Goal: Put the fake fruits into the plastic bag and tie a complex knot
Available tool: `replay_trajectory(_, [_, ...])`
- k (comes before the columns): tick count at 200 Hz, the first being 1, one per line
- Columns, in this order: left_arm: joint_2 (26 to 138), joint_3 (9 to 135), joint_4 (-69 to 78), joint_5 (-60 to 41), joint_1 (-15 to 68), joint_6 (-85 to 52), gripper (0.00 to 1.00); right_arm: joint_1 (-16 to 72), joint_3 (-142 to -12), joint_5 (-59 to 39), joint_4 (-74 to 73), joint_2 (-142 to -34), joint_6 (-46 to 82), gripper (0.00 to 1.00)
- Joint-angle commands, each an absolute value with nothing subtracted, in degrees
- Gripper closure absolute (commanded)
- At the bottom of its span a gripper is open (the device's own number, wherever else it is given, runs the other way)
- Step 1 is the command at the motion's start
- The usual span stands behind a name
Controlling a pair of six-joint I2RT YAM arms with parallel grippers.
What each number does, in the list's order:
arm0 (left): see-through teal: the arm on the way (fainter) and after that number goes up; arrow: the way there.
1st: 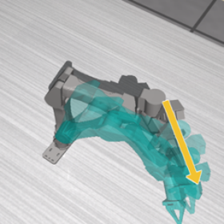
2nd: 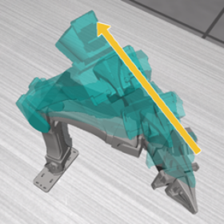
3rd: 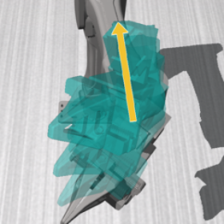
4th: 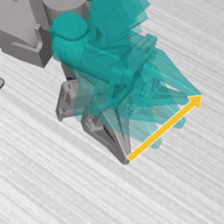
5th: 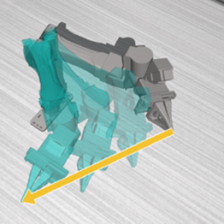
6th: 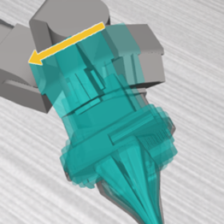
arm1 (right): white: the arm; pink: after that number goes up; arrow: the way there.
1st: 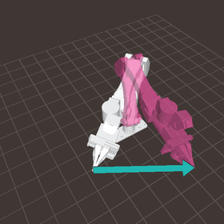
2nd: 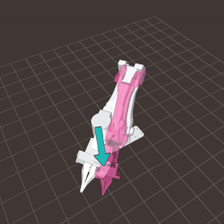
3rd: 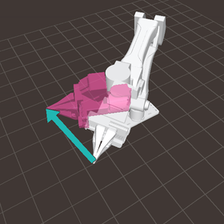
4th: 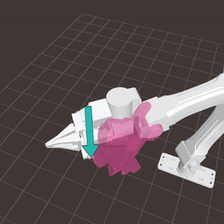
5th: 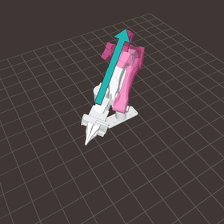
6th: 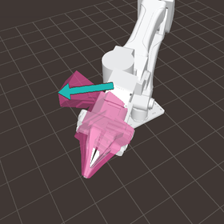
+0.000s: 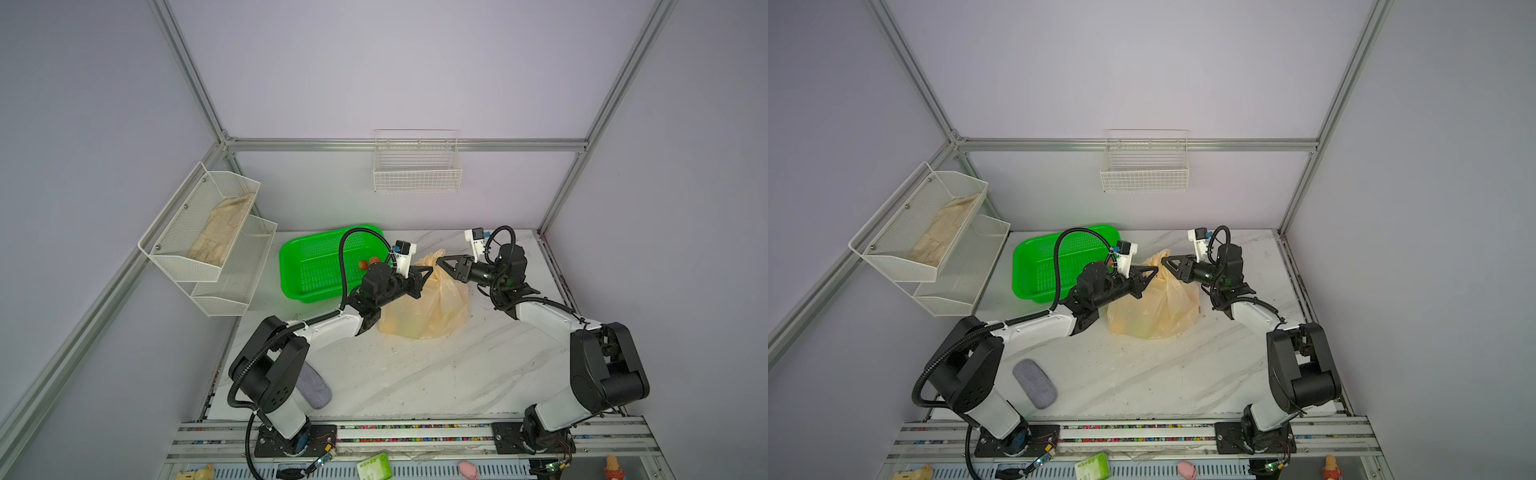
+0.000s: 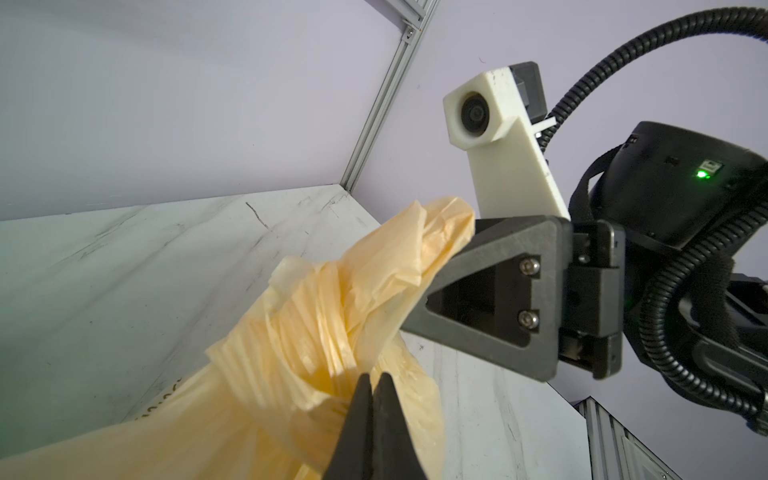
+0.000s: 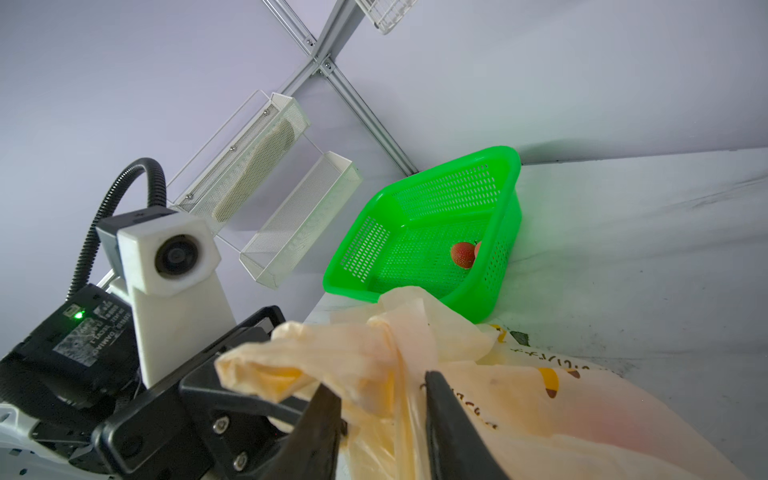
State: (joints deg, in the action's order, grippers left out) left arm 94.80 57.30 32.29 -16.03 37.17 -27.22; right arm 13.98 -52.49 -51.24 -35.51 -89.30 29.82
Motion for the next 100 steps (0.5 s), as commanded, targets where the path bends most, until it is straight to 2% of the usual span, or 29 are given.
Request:
replay_trajectory(1, [94.0, 55.5, 34.8, -15.9, 37.3, -25.7, 1.00, 13.9, -51.6, -51.4, -40.3, -90.1, 31.5, 0.62])
replay_trajectory(100, [94.4, 55.9, 34.4, -15.8, 37.3, -25.1, 1.00, 13.9, -49.7, -54.0, -37.3, -89.6, 17.7, 0.51])
